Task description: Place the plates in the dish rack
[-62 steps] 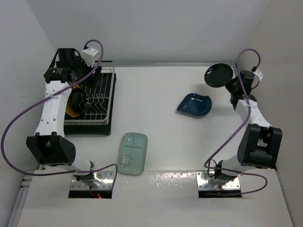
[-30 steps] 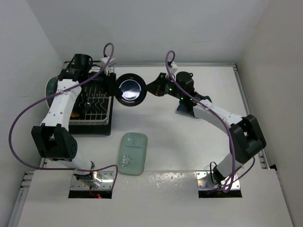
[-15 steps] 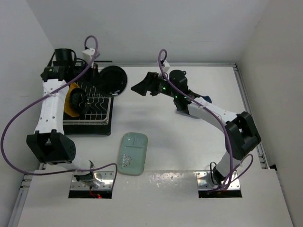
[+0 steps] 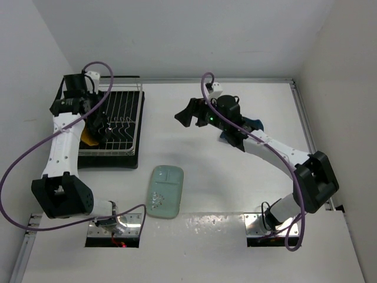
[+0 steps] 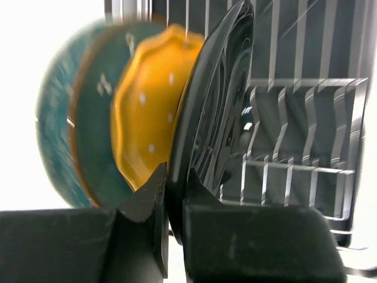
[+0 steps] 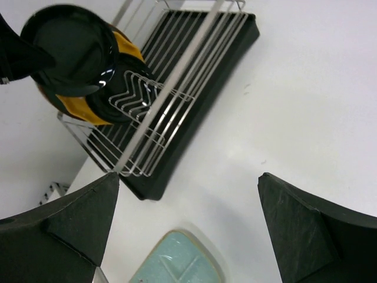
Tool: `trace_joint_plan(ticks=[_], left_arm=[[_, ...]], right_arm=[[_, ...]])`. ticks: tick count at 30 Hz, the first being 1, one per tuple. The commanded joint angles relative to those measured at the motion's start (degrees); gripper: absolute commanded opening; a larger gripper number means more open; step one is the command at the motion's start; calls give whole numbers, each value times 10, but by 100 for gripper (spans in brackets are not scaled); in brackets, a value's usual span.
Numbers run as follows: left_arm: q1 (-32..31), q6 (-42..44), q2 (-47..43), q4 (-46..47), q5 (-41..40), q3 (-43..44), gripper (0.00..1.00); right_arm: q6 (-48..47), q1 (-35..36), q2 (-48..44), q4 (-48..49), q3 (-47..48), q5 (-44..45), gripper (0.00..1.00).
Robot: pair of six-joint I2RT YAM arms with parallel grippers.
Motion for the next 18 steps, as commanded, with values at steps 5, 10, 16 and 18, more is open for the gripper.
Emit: trace_joint_plan(ticks=[5, 10, 16, 18], left_arm=[[-1, 6, -10, 101, -87, -67, 0], [10, 6, -5, 106, -42, -107, 0], [42, -11, -5, 106, 28, -124, 0], [42, -11, -11, 106, 20, -112, 0]], right_arm=[[-11, -14, -38, 0, -31, 17, 100], [-5, -23, -47, -3, -43, 17, 100], [-5, -29, -59, -16, -58, 22, 100], [-5, -33, -61, -21, -58, 22, 100]])
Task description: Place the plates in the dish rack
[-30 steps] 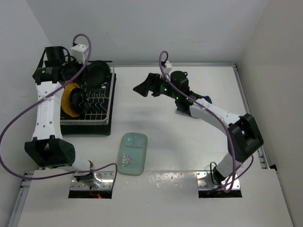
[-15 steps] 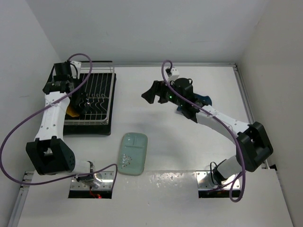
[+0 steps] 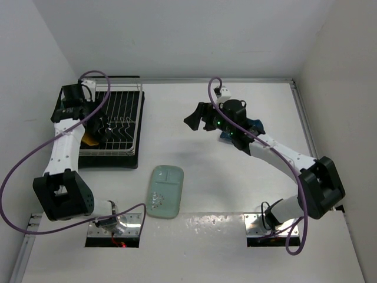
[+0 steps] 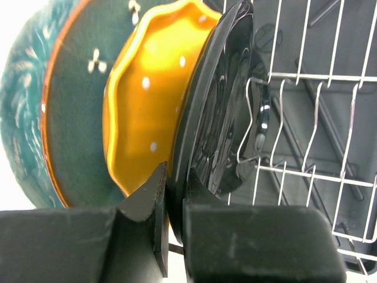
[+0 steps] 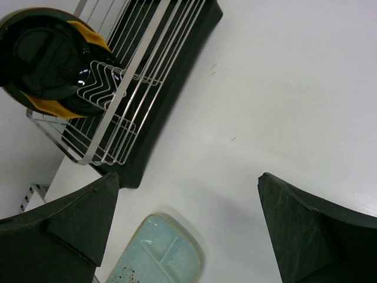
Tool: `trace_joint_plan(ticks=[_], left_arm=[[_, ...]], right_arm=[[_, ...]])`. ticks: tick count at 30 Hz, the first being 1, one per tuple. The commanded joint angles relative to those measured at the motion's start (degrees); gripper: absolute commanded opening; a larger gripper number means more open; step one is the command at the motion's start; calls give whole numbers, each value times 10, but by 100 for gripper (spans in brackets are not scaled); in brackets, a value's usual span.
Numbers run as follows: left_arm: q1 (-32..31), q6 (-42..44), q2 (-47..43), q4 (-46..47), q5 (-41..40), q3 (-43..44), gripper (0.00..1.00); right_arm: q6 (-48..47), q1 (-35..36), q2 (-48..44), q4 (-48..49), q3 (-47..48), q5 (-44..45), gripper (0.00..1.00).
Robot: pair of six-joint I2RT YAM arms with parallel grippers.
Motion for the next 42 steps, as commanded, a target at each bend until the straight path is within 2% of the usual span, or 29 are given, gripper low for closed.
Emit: trace_joint_plan(ticks=[1, 7, 15, 25, 38, 39, 40, 42], left_arm=[[5, -13, -3, 12, 24, 10, 0], [5, -7, -9, -27, 24, 87, 0], [-6, -17, -3, -56, 19, 105, 0], [-1, -43, -3, -56, 78, 35, 0], [10, -37, 34, -56, 43, -9, 0], [10, -37, 40, -56, 43, -14, 1], [15, -37, 47, -56, 43, -14, 8], [15, -37, 55, -56, 48, -20, 15]], right_arm=[[-5, -8, -22, 5, 1, 8, 100], [-6, -11, -22, 3, 3, 7, 100], [-4, -14, -21, 2, 0, 8, 100], [-3, -22, -27, -1, -11, 9, 100], [-1, -27, -31, -11, -19, 15, 100], [0, -28, -32, -14, -18, 17, 100], [-1, -28, -30, -27, -18, 18, 100], [-18, -30, -29, -39, -12, 20, 100]])
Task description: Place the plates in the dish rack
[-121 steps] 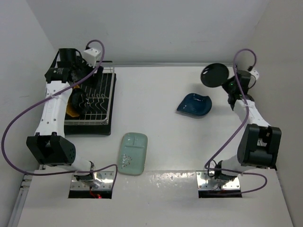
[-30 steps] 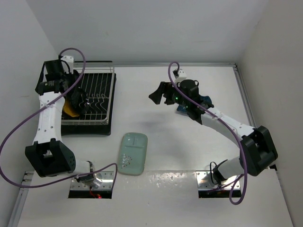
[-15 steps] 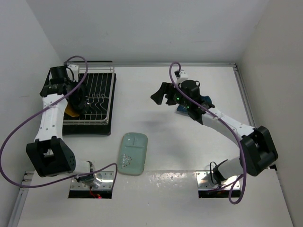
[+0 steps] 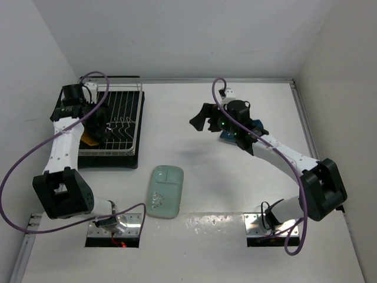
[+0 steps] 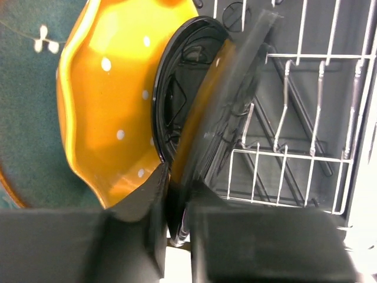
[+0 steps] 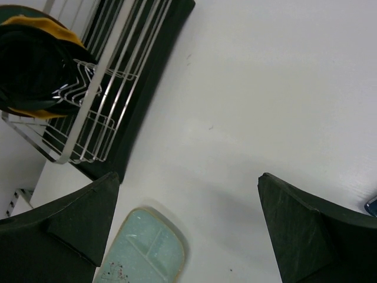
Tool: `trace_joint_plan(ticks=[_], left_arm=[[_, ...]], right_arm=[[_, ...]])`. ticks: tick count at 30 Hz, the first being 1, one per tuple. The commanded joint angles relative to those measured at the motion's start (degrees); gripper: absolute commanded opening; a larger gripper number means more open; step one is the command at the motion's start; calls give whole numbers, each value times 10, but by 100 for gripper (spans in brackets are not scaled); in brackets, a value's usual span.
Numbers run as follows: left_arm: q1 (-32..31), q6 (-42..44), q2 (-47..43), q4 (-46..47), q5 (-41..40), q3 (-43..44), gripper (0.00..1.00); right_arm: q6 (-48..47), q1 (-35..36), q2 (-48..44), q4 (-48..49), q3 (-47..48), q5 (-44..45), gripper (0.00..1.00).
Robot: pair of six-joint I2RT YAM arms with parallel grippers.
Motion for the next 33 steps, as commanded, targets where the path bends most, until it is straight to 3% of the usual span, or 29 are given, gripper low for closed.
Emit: trace_joint_plan(ticks=[1, 4, 7, 11, 14, 23, 33], left_arm=[[13, -11, 49, -1, -4, -31, 20], [19, -11, 54, -1, 7, -31, 28], [24, -11, 54, -1, 7, -31, 29], [24, -16, 54, -1, -4, -31, 8], [29, -24, 49, -1, -9, -31, 0], [29, -137, 0, 35, 15, -36, 0], [29, -167, -33, 60, -15, -65, 0]], right_arm=[[-23, 1, -11, -39, 10, 15, 100], [-75, 22, 4, -90, 29, 41, 100], [-107, 46, 15, -143, 33, 36, 100], [-106, 80, 29, -166, 8, 24, 100], [-94, 84, 32, -164, 2, 27, 100], [-56, 87, 30, -138, -3, 27, 100], [-53, 88, 20, -134, -7, 38, 100]])
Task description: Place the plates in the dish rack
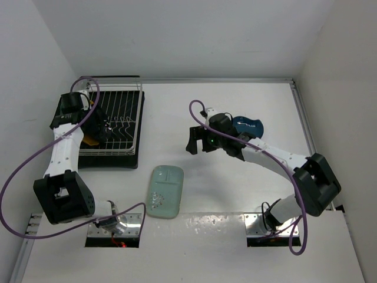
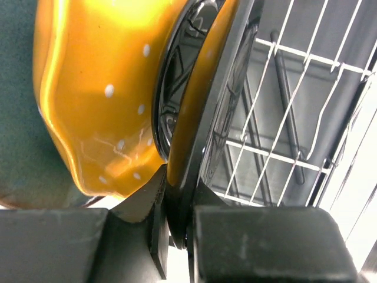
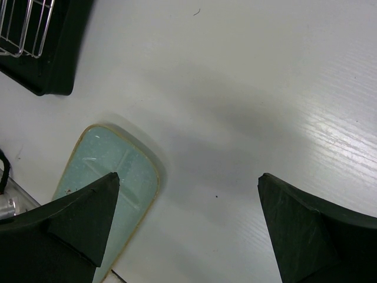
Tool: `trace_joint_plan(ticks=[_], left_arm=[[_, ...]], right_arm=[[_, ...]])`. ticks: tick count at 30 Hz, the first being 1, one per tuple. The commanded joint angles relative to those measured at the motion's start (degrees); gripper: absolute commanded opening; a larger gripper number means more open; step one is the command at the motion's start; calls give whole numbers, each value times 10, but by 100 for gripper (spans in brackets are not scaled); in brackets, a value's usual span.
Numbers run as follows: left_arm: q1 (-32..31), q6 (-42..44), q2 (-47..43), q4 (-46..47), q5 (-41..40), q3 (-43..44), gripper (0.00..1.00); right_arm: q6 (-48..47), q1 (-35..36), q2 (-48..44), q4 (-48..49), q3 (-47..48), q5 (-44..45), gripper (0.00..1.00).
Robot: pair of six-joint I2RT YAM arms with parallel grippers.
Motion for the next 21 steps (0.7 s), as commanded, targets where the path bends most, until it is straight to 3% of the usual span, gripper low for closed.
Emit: trace_joint_plan(ticks=[1, 16, 19, 21], left_arm=[[2, -28, -7, 46, -17, -6, 0], [2, 32, 43, 67, 19, -40, 0], [2, 54, 49, 67, 24, -46, 17], [2, 59, 49, 67, 24, -46, 34]], right_arm=[[7, 3, -14, 26, -3, 9, 100], [-23, 5, -6, 16, 2, -6, 100], [-50, 25, 18, -16, 23, -4, 100], [-60, 35, 36, -38, 38, -10, 100]])
